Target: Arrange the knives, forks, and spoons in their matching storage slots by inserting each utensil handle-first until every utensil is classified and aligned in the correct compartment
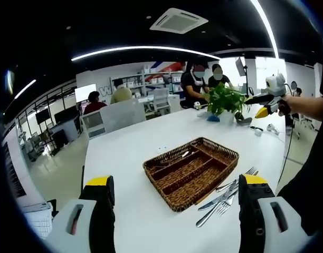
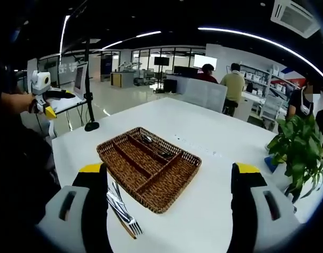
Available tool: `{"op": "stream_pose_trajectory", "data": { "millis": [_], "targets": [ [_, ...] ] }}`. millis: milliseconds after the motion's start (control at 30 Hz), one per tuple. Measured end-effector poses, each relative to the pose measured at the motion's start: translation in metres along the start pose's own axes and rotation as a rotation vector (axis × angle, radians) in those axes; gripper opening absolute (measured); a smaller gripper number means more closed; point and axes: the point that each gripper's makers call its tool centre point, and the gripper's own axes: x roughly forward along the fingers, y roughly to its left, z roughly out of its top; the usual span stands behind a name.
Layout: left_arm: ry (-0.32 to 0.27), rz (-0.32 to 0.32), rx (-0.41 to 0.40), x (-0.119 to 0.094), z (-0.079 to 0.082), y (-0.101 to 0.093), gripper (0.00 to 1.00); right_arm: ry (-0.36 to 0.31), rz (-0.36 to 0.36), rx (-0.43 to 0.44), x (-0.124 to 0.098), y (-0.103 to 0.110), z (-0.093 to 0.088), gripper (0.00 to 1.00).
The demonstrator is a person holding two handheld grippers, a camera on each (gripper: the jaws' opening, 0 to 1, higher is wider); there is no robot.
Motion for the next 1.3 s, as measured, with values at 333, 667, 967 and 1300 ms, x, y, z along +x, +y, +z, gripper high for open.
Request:
{"op": "stream_pose_trajectory", "data": {
  "millis": [333, 667, 967, 1300],
  "targets": [
    [0.039, -0.027, 0.011, 0.002, -0.015, -0.011, 1.0, 0.042, 0.004, 0.001, -0.017, 0.009, -0.022, 1.0],
    [0.039, -0.031, 0.021, 0.001, -0.014, -0.014, 1.0, 0.031, 0.011, -0.043, -0.016, 0.007, -0.015, 1.0],
    [0.061, -0.027, 0.046, 0.0, -0.018, -0.012, 1.0, 0.026, 0.016, -0.046, -0.016, 0.006, -0.016, 1.0],
    [0.143, -0.111, 0.176, 0.018, -0.018, -0.026, 1.0, 0.023, 0.035, -0.048, -0.016, 0.01, -0.02, 1.0]
  ]
}}
